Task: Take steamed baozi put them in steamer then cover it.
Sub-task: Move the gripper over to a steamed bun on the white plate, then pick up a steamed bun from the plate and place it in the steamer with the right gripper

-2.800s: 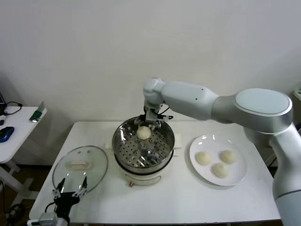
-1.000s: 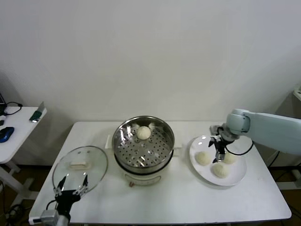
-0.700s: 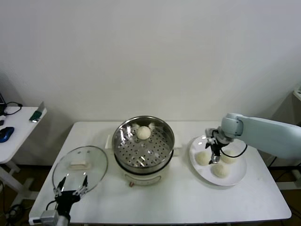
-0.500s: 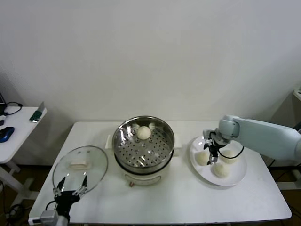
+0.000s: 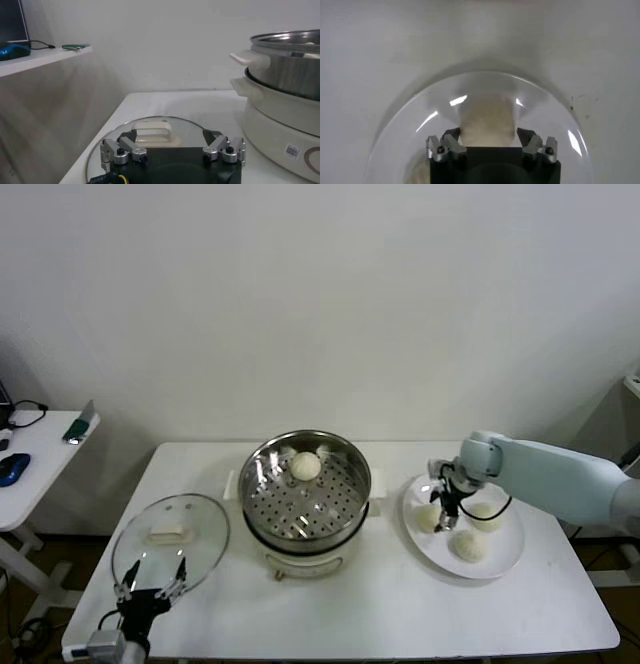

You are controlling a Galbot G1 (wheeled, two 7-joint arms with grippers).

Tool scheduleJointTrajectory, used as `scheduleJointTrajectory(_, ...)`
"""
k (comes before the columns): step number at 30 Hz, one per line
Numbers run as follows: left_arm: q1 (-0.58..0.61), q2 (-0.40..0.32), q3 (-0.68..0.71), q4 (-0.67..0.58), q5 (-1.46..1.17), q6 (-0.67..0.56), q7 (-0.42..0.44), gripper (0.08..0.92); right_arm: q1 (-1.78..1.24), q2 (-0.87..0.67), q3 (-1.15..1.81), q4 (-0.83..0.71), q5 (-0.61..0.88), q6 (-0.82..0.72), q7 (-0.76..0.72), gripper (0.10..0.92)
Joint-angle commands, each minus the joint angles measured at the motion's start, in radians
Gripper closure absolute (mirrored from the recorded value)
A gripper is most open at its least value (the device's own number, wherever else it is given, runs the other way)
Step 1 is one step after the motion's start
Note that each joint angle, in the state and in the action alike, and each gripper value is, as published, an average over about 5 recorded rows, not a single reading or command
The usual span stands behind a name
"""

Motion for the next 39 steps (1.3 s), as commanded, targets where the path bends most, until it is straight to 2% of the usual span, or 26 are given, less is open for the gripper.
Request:
scheduleJointTrajectory(1, 0.001, 0.001, -0.001, -0.002, 0.0, 0.0, 0.0, 0.177, -0.007, 0.005, 0.008, -0.013, -0.001, 0.002, -0.009, 0.362)
scheduleJointTrajectory(9, -0.003, 0.005, -0.006, -0.003, 0.0, 0.002, 0.001, 0.177, 0.119, -0.017, -0.047, 0.045, 0.027, 0.012, -0.032, 0.397)
scheduleJointTrajectory(21, -0.012, 0.013, 0.001, -0.007, 0.003, 0.004, 0.003, 0.177, 0.775, -0.016, -0.406, 0.301, 0.282, 0.01, -0.105, 0.397)
scheduleJointTrajectory(28, -0.017, 0.019, 0.002, -0.009, -0.002, 0.005, 0.004, 0.177, 0.906, 0.086, -0.348, 0.42, 0.464, -0.049, -0.067, 0.397)
scheduleJointTrajectory(34, -0.02, 0.022, -0.003, -0.019, -0.003, 0.006, 0.004, 0.177, 0.853, 0.234, -0.25, 0.464, 0.595, -0.143, 0.032, 0.397)
scheduleJointTrajectory(39, -0.023, 0.023, -0.015, -0.027, 0.0, 0.006, 0.004, 0.177, 0.775, 0.365, -0.213, 0.448, 0.65, -0.194, 0.107, 0.397)
